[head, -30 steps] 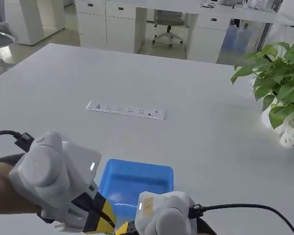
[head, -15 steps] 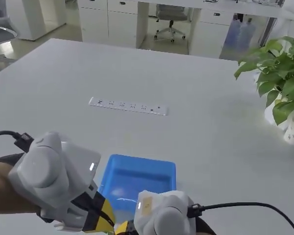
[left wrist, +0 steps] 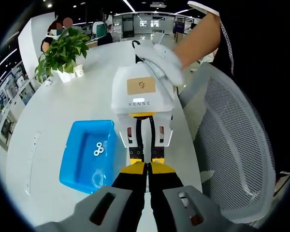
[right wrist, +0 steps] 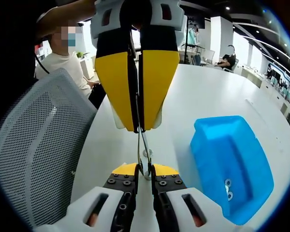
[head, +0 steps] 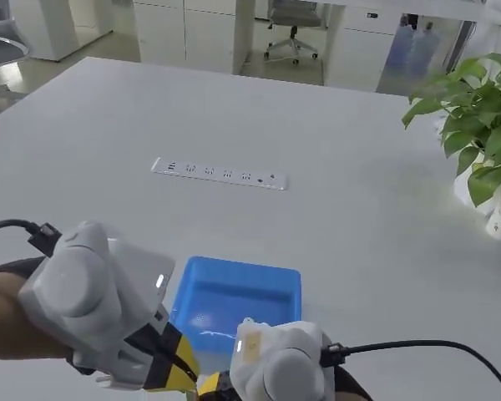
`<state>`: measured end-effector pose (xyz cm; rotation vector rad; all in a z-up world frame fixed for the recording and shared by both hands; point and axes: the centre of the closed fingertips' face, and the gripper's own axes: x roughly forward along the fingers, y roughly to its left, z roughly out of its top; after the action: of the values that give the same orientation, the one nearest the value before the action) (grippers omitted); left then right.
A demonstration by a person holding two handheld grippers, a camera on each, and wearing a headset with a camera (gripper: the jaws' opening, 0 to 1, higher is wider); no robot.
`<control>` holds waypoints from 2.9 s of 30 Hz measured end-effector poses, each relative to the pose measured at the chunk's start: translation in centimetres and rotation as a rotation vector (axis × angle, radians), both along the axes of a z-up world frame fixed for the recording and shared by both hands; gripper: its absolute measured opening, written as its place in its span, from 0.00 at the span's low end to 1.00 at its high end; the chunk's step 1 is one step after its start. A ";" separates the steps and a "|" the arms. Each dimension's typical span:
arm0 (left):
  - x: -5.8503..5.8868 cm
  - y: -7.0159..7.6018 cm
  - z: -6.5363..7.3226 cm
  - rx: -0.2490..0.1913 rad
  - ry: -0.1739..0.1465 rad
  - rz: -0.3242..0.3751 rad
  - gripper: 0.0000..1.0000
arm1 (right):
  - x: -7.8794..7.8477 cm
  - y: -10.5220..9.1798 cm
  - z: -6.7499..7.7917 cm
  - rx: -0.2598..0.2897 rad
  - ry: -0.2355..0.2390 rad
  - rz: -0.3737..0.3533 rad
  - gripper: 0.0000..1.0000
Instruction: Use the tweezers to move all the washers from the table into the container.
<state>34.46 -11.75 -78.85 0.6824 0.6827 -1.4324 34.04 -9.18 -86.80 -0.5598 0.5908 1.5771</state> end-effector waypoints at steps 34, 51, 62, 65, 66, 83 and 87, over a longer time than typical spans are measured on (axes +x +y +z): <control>0.1 -0.2 0.0 0.006 0.007 -0.013 0.04 | 0.1 -0.2 -0.2 -0.004 -0.018 0.000 0.11; 0.2 -0.3 0.0 0.005 0.008 -0.013 0.04 | 0.2 -0.2 -0.2 -0.006 -0.023 -0.003 0.09; 0.3 -0.2 0.0 0.007 0.007 -0.012 0.04 | 0.2 -0.2 -0.2 -0.010 -0.026 -0.005 0.09; 0.3 -0.2 0.0 0.007 0.007 -0.011 0.04 | 0.2 -0.2 -0.2 -0.011 -0.025 -0.005 0.09; 0.3 -0.2 0.0 0.008 0.006 -0.010 0.04 | 0.2 -0.2 -0.2 -0.012 -0.025 -0.005 0.09; 0.3 -0.3 0.3 0.000 0.009 -0.004 0.04 | 0.3 -0.3 0.1 -0.014 -0.032 -0.002 0.09; 0.3 -0.2 0.5 0.000 0.010 -0.002 0.04 | 0.2 -0.3 0.3 -0.014 -0.030 0.000 0.09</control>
<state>34.78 -12.00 -78.31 0.6764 0.6894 -1.4384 34.25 -9.49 -86.45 -0.5937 0.5796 1.5630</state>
